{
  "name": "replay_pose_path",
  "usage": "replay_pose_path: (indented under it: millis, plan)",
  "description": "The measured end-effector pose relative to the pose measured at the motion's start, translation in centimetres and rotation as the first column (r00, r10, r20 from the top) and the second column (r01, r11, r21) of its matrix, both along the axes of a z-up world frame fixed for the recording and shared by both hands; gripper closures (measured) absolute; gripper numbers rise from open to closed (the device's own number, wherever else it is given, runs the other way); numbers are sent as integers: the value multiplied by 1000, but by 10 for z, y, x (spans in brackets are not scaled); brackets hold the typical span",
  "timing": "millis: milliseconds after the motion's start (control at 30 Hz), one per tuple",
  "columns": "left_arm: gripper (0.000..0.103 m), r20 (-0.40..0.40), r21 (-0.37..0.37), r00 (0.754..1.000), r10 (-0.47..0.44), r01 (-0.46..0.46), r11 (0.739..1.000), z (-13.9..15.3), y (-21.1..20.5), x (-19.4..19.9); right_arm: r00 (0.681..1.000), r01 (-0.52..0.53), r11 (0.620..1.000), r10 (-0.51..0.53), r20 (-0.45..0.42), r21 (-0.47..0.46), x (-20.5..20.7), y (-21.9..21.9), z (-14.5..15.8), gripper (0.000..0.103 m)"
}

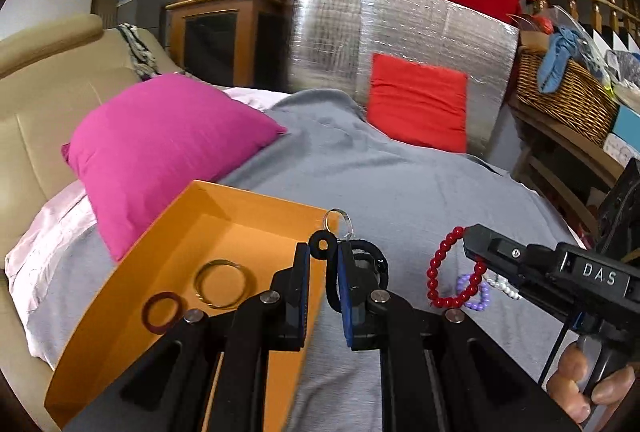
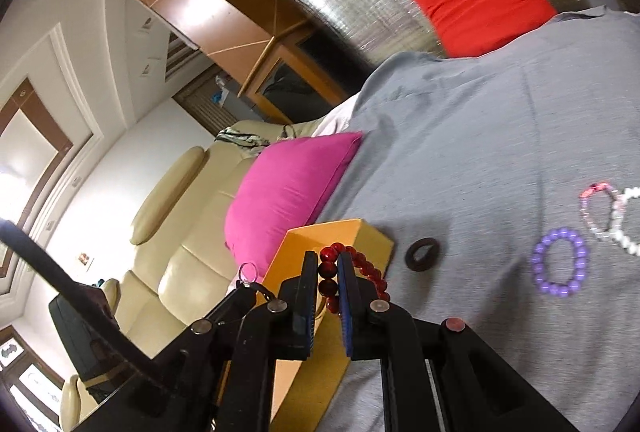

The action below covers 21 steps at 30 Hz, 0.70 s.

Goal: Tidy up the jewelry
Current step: 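Carry the red bracelet and black hair tie over the orange box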

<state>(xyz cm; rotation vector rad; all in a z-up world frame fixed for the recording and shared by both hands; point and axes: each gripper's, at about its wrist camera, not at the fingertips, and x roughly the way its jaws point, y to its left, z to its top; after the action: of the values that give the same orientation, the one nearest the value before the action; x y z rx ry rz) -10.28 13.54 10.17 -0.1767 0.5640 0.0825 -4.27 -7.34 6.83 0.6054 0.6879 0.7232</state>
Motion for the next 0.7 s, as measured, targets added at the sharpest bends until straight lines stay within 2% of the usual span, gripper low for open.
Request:
replay_pose_path:
  millis: [700]
  plan:
    - [89, -4, 32, 997, 82, -82, 996, -3, 25, -1, 996, -92, 994, 91, 15, 50, 5, 52, -4, 92]
